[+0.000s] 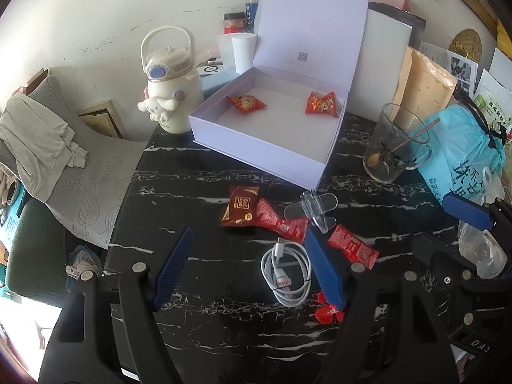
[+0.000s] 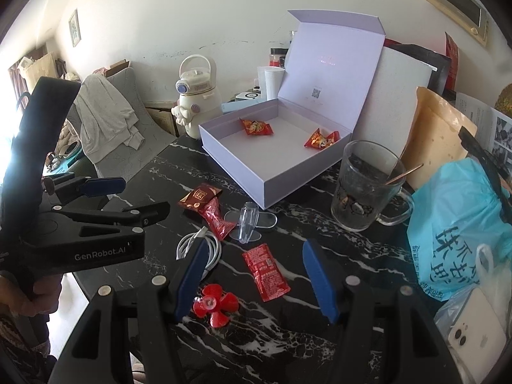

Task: Organize objects
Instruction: 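Move both tools back toward the cable and pinwheel on the table, then grasp the red pinwheel toy with the right tool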

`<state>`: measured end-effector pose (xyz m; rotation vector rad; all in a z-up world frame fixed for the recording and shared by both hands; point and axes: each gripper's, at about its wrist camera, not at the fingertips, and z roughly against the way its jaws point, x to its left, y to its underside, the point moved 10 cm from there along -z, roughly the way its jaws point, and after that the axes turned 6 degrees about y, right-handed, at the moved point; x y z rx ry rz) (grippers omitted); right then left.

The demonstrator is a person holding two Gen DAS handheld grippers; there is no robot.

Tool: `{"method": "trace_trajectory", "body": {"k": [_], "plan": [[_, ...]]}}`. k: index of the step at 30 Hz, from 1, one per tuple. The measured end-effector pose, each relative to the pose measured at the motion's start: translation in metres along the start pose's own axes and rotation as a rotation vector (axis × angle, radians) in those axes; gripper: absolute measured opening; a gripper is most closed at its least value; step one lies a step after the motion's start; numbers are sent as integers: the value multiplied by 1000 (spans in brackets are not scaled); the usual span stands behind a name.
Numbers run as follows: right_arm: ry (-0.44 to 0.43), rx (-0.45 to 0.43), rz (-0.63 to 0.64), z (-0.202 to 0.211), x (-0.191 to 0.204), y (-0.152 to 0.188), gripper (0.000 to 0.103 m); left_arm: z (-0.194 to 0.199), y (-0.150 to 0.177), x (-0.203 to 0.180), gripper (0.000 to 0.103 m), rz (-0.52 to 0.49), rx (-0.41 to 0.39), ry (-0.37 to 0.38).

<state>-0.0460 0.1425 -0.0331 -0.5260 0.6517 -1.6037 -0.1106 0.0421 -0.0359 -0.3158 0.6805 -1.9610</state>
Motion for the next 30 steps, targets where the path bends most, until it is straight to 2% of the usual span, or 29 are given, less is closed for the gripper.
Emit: {"method": "trace_trajectory", "body": {"k": [14, 21, 30], "plan": [[-72, 46, 8, -18, 20, 51, 62, -14, 46, -8, 72, -38, 62, -1], [-118, 71, 19, -32, 28, 69, 62, -29, 63, -11, 72, -24, 93, 56], [-177, 83, 18, -47, 39, 80, 62, -44, 76, -7, 72, -11, 110, 84]]}}
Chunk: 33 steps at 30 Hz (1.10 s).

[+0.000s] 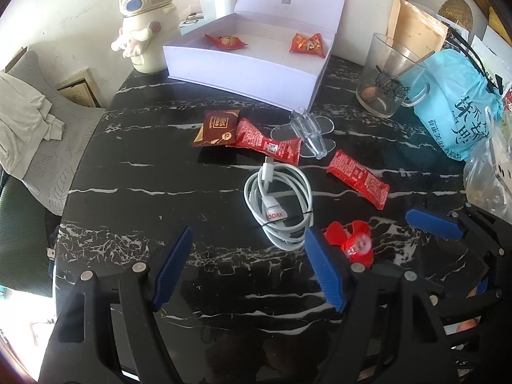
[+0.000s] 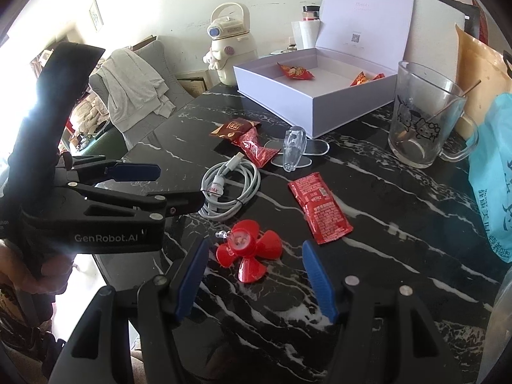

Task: Organize objects
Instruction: 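Grasp the red pinwheel toy with the right tool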

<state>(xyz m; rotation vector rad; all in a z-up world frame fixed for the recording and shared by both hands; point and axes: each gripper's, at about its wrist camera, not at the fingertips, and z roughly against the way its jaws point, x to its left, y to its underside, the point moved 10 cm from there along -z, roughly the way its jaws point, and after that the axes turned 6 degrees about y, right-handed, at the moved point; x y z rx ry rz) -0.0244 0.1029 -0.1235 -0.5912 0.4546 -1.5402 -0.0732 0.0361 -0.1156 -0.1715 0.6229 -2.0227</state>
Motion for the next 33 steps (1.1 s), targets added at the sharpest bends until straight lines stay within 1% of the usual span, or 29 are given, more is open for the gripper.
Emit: {"method": "trace_trajectory", "body": {"k": [2, 7, 10, 11, 13, 17, 22, 26, 29, 33], "plan": [[-22, 4, 2, -3, 3, 0, 61, -3, 2, 1, 72, 3, 4, 12], [-44, 12, 25, -14, 12, 0, 51, -11, 4, 5, 72, 11, 19, 37], [-45, 26, 43, -21, 15, 0, 39, -13, 4, 6, 72, 11, 25, 49], [-46, 32, 48, -24, 15, 0, 29, -14, 4, 7, 72, 10, 26, 52], [-42, 36, 57, -25, 15, 0, 22, -15, 3, 6, 72, 7, 27, 66], [-44, 33, 78, -20, 12, 1, 22, -20, 1, -3, 72, -8, 43, 109], [-43, 45, 61, -19, 4, 3, 22, -30, -5, -14, 72, -27, 55, 137], [-31, 50, 49, -18, -4, 5, 22, -42, -7, -18, 74, -38, 85, 126], [-26, 50, 35, -17, -10, 5, 22, -48, -13, -22, 77, -52, 81, 110], [-21, 50, 23, -18, -16, 4, 22, -53, -19, -28, 77, -60, 66, 110]]}}
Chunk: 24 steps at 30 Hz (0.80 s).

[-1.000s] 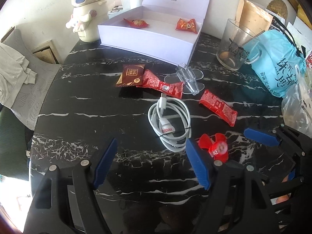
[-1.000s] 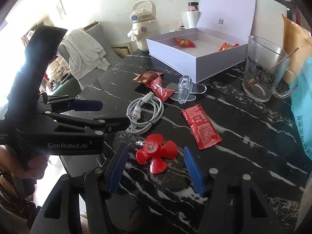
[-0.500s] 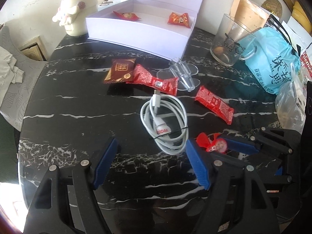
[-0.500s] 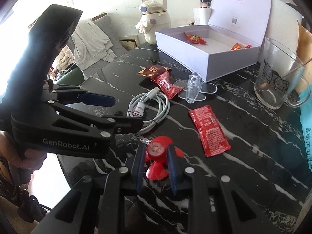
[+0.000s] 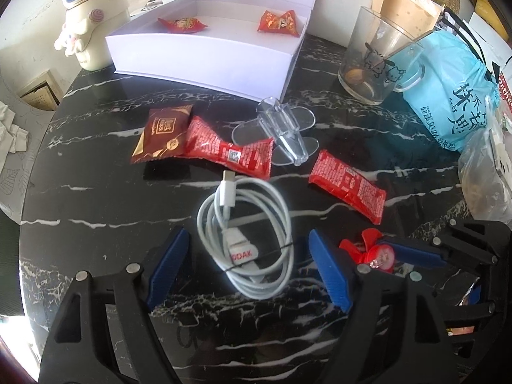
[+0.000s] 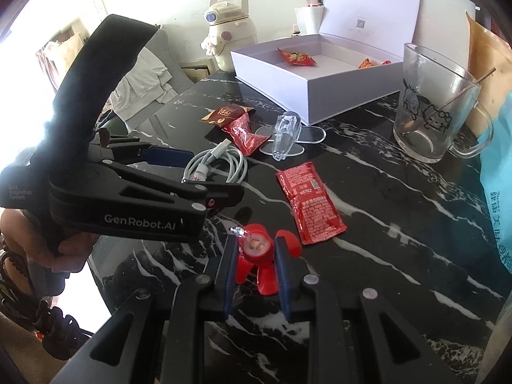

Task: Organize objects
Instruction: 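Grasp the red pinwheel toy with the right tool, then grasp the coiled white charging cable with the left tool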

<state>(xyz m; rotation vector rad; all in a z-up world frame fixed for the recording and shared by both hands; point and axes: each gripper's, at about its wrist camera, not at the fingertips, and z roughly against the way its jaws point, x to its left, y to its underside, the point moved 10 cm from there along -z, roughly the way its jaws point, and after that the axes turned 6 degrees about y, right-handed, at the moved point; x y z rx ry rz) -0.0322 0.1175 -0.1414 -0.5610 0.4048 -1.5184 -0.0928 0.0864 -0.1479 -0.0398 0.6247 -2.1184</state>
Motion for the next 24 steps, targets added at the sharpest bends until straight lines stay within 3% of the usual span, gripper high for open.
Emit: {"method": "trace_trajectory", "body": {"k": [2, 4, 8, 13, 24], "plan": [[2, 0, -3, 0, -2, 0, 22, -1, -2, -1, 74, -3, -12, -6], [0, 0, -6, 0, -3, 0, 22, -1, -3, 0, 58, -28, -24, -50], [-4, -3, -12, 1, -4, -1, 22, 1, -3, 1, 55, -41, -31, -45], [-9, -20, -17, 5, -3, -3, 22, 4, 0, -1, 54, -13, -11, 13], [-9, -64, -13, 23, 2, -10, 22, 35, -1, -4, 54, -3, -64, 16]]}}
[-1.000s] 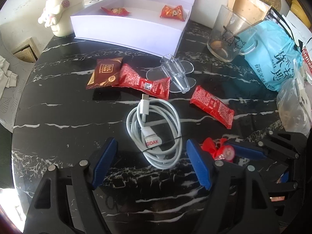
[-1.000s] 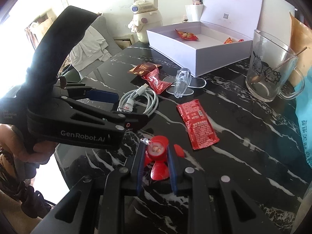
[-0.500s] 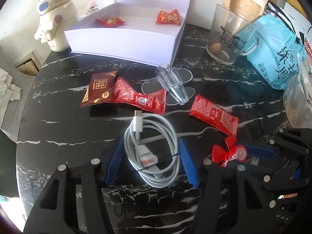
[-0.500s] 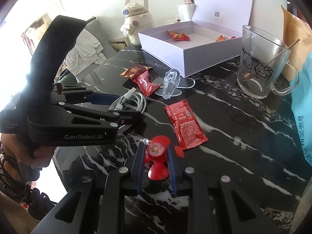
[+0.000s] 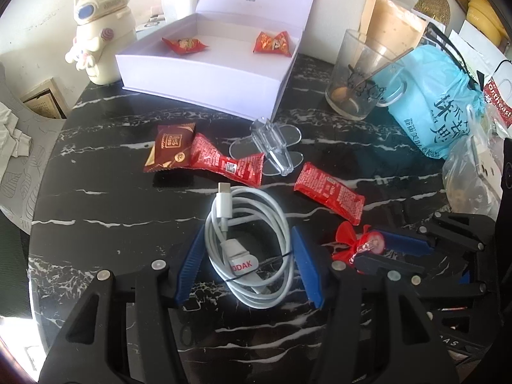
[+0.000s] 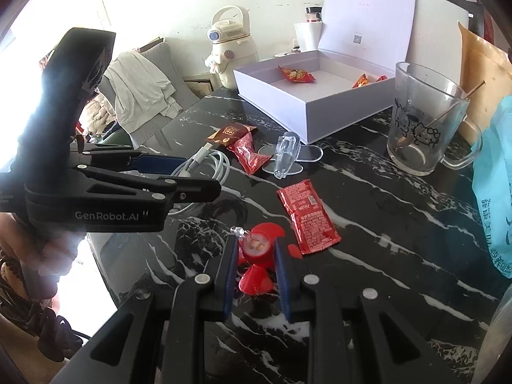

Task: Organize objects
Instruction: 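Grasp the coiled white charging cable with the left tool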

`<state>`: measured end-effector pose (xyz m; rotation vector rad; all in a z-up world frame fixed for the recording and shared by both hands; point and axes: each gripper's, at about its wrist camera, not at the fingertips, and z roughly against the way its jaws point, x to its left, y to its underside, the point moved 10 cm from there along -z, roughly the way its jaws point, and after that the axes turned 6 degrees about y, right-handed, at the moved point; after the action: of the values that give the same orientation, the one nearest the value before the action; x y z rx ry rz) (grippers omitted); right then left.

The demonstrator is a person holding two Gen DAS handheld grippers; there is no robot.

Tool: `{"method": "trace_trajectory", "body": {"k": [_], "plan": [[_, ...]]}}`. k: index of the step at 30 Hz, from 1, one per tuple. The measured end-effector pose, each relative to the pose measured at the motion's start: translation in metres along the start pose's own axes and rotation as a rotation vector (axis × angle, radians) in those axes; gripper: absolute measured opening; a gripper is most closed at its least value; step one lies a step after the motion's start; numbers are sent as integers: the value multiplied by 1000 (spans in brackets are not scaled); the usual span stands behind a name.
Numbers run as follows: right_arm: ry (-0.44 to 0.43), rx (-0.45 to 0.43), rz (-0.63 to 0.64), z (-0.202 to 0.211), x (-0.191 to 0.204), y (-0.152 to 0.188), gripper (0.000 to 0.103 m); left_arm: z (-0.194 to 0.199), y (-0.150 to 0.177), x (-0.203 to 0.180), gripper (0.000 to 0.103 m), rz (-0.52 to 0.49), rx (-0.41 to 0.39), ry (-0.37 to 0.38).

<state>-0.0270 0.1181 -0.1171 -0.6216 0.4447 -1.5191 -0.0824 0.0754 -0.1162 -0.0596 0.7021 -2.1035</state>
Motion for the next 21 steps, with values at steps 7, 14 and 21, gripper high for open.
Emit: {"method": "trace_trajectory", "body": {"k": [7, 14, 21], "plan": [[25, -39, -3, 14, -2, -18, 22, 21, -11, 1, 54, 4, -38, -12], [38, -90, 11, 28, -4, -44, 22, 44, -28, -2, 54, -10, -85, -34], [41, -132, 25, 37, -10, -73, 22, 60, -50, -2, 54, -11, -127, -46]]}}
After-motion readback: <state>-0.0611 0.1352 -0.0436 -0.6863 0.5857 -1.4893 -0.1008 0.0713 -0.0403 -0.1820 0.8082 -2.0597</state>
